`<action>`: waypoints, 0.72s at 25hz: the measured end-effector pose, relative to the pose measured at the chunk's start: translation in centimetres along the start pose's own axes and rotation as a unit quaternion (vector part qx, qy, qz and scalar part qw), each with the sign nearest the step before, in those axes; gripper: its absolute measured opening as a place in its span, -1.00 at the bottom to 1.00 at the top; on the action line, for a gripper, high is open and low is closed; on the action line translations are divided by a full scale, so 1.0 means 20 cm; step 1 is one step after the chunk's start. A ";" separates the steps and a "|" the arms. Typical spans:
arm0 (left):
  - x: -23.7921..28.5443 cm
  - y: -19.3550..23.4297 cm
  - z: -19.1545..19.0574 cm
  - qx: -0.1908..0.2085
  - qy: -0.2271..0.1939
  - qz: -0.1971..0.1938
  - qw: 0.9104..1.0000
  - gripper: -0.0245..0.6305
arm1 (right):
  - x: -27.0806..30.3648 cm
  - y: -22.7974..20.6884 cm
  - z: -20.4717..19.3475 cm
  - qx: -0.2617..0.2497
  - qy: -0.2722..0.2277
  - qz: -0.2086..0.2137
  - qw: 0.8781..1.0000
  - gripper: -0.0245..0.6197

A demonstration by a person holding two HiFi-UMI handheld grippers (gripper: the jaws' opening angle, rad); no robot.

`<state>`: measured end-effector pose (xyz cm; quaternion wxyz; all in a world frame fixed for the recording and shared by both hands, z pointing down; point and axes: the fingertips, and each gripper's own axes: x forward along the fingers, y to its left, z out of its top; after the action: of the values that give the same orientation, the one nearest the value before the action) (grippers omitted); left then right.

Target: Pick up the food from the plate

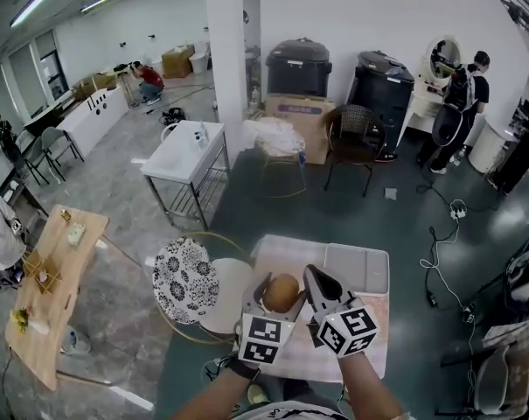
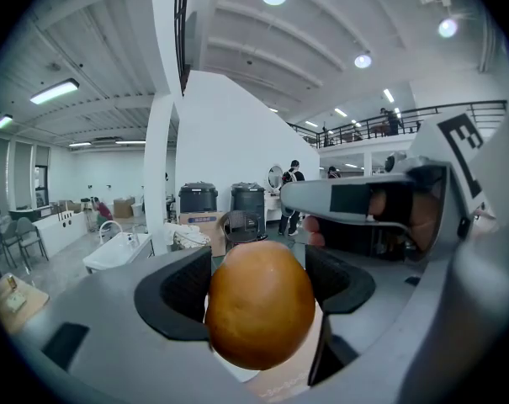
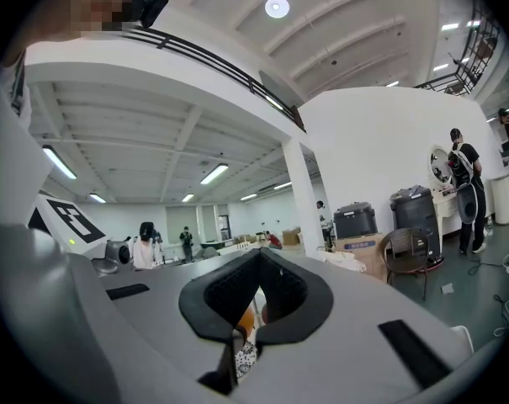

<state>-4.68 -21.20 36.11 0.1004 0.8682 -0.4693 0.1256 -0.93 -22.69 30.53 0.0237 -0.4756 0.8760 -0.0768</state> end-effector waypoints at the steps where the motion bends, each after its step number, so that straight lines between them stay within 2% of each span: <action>1: 0.00 0.00 0.00 0.001 0.000 0.000 1.000 0.14 | 0.00 0.01 0.00 -0.002 0.000 0.000 1.000 -0.88; 18: -0.06 0.03 -0.02 -0.012 -0.008 0.001 1.000 0.14 | -0.04 0.10 -0.03 -0.020 0.010 0.000 1.000 -0.88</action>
<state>-5.84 -20.33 36.19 0.1070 0.8673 -0.4727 0.1131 -2.17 -20.82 30.85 0.0052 -0.4756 0.8773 -0.0646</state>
